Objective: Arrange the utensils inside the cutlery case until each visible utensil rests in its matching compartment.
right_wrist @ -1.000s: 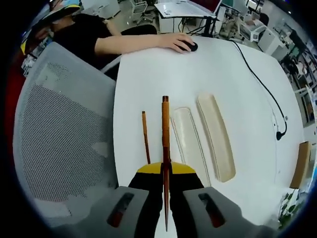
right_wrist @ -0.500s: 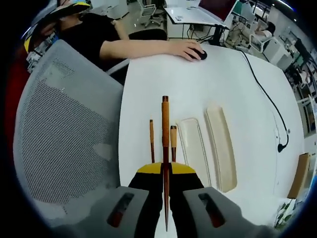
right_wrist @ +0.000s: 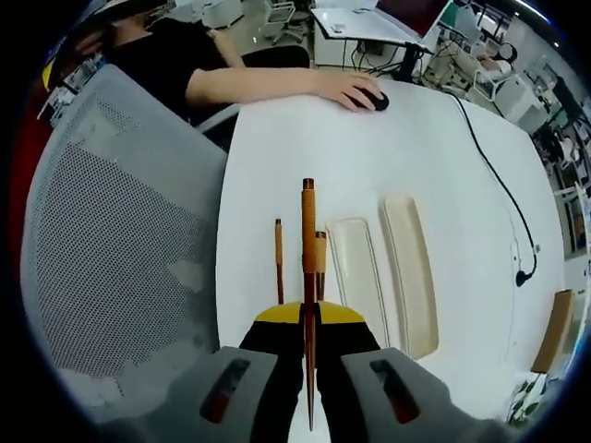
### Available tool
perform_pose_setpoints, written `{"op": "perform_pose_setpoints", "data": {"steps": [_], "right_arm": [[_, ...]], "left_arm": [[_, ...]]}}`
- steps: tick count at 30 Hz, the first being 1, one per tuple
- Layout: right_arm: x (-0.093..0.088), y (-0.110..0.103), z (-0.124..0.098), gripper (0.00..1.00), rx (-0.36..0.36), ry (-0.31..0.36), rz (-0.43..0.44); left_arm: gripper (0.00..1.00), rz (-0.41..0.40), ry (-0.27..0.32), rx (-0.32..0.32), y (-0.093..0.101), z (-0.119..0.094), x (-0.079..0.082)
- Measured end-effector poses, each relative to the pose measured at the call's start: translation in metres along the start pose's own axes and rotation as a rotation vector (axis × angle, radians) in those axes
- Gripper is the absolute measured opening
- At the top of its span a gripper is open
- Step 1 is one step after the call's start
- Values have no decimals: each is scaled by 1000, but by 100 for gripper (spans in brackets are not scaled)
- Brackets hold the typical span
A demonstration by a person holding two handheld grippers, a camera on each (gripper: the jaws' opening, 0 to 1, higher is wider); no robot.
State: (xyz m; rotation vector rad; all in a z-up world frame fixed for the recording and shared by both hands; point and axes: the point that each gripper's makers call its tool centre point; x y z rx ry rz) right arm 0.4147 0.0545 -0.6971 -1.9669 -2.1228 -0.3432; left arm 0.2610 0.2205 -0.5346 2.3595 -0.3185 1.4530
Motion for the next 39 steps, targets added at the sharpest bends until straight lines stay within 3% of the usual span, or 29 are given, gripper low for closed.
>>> {"op": "perform_pose_setpoints", "data": {"steps": [9, 17, 28, 36, 39], "right_arm": [[-8, -22, 20, 0, 30, 13, 69], [-14, -20, 16, 0, 33, 6, 66], [-25, 7, 8, 0, -11, -33, -24], [-39, 35, -7, 0, -44, -82, -99], [-38, 44, -13, 0, -49, -73, -84]], "left_arm": [[89, 46, -4, -15, 5, 0, 11], [89, 16, 1, -7, 0, 2, 8], [88, 30, -11, -15, 2, 6, 6], [88, -4, -1, 0, -3, 5, 0], [88, -19, 2, 7, -4, 6, -1]]}}
Point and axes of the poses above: the point that each gripper's makers call its tool centre point, and the gripper's own axes: z roughly forward along the fingers, y roughly to its right, x roughly out of its top, and after that the axes turned 5 degrees about -z, right-handed
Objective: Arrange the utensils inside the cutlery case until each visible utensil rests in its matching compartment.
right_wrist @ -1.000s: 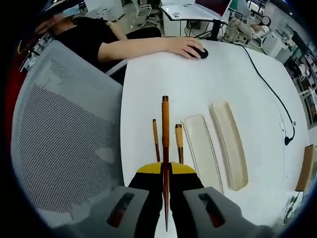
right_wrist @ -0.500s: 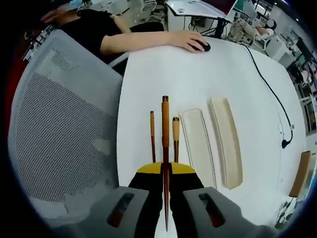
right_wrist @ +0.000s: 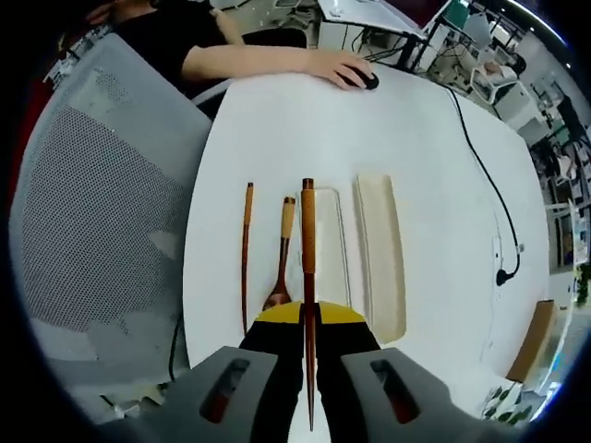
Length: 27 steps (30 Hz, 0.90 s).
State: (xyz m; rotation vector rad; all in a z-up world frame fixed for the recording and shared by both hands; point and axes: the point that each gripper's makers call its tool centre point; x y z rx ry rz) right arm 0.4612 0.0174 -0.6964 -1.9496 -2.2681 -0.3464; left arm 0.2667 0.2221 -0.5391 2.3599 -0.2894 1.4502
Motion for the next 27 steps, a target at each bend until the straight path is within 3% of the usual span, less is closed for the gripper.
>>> {"op": "perform_pose_setpoints", "data": {"steps": [15, 20, 24, 27], "right_arm": [[1, 48, -11, 0, -22, -58, -3], [3, 55, -14, 0, -33, -43, 13], [0, 60, -8, 0, -50, -34, -32], [-4, 61, -4, 0, -32, -24, 38]], "left_arm": [[88, 5, 4, 3, -6, 2, 3], [87, -2, -6, 6, -7, 1, 1], [87, 4, -20, 2, -7, 4, -1], [87, 17, -27, -1, -4, 9, -2]]}}
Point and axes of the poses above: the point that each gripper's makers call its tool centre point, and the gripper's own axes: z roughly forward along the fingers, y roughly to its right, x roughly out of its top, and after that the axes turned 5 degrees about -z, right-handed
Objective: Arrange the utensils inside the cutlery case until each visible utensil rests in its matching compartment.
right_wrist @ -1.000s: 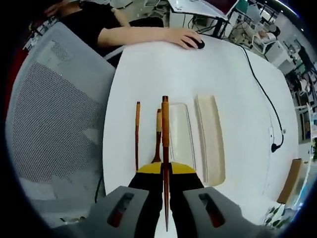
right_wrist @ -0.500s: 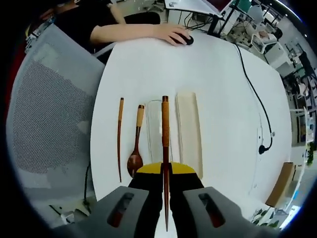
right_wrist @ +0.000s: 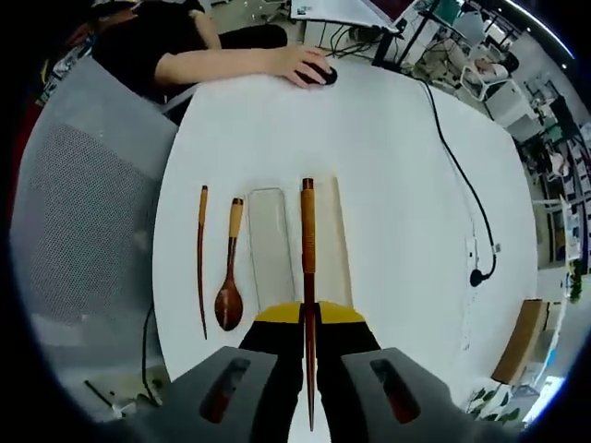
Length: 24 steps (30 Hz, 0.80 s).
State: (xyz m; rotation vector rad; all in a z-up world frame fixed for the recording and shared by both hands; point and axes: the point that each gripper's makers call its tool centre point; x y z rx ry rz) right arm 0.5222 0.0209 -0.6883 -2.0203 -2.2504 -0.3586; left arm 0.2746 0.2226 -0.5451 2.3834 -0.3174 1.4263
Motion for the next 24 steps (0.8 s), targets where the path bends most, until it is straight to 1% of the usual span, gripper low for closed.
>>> {"op": "perform_pose_setpoints", "data": {"steps": [3, 5, 7, 11, 13, 14, 15, 16, 17, 18, 19, 20, 21, 24], "right_arm": [[5, 8, -1, 0, -23, 43, 37], [7, 8, -1, 0, -12, 42, 42], [9, 10, -1, 0, -20, 43, 21], [17, 13, -3, 0, -21, 62, 20], [19, 16, -1, 0, -28, 68, 3], [20, 14, 2, 0, -19, 73, -3], [19, 11, 5, 0, 0, 77, 1], [13, 6, 11, 0, 25, 62, 12], [10, 7, 14, 0, 16, 49, 16], [8, 10, 18, 0, -6, 50, 29], [8, 9, 20, 0, -6, 55, 45], [10, 6, 23, 0, 10, 69, 79], [10, 6, 25, 0, 12, 74, 90], [8, 7, 31, 0, 9, 51, 91]], "left_arm": [[87, -3, 6, -9, 3, 1, 2], [87, -9, 11, -20, 6, 1, 2], [87, -11, 7, -16, 5, 2, -1], [87, -17, 1, -7, 2, 0, -3], [87, -11, -7, -4, 2, 0, -4], [87, -5, -9, -2, 1, 0, -4], [87, -2, -9, 1, 1, -1, -4], [87, 0, -7, 2, 1, -1, -4], [87, -3, -3, 6, 0, -2, -4], [87, -10, -3, 11, -1, -2, -5], [87, -17, -6, 15, -1, -2, -6], [87, -20, -7, 17, -1, -2, -8], [87, -21, -8, 16, 0, -3, -9], [87, -18, -17, 16, 2, -4, -12]]}}
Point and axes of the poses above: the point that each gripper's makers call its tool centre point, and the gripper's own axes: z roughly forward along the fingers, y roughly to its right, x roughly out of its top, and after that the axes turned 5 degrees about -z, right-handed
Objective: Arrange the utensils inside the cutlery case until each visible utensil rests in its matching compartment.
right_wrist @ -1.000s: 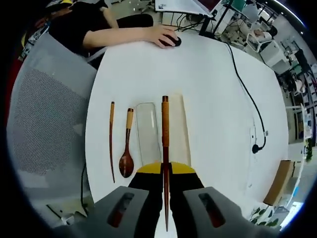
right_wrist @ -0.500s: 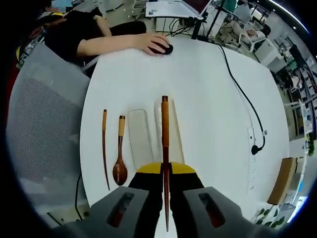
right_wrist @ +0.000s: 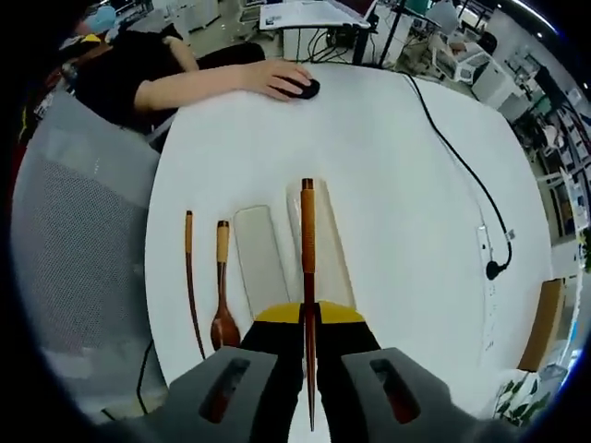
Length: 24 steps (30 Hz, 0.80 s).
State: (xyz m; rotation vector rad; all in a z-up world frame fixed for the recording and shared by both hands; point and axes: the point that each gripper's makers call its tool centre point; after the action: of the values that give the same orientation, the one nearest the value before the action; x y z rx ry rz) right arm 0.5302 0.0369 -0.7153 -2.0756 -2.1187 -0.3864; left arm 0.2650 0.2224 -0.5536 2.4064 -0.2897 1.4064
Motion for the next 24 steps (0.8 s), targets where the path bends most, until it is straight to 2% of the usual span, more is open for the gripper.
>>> {"op": "perform_pose_setpoints", "data": {"steps": [6, 11, 15, 17, 18, 19, 20, 24], "right_arm": [[16, 3, -3, 0, -5, 37, -51], [41, 1, -15, 0, 18, 38, -184], [49, 6, -20, 0, 4, 29, -245], [51, 10, -20, 0, 16, 32, -245], [50, 8, -18, 0, 49, 33, -240], [49, 2, -17, 0, 92, 29, -232], [47, 1, -16, 0, 101, 25, -243], [44, 6, -11, 0, 88, 27, -216]], "left_arm": [[87, -19, 13, 25, -4, -6, -1], [87, -32, 44, 40, -7, -10, 3], [89, -34, 52, 37, -6, -9, 4], [92, -79, 108, 26, -2, -10, 12], [93, -116, 137, 5, 0, -11, 16], [94, -134, 143, -1, 0, -11, 17], [94, -136, 138, 7, -2, -12, 16], [94, -104, 135, 28, -7, -14, 12]]}}
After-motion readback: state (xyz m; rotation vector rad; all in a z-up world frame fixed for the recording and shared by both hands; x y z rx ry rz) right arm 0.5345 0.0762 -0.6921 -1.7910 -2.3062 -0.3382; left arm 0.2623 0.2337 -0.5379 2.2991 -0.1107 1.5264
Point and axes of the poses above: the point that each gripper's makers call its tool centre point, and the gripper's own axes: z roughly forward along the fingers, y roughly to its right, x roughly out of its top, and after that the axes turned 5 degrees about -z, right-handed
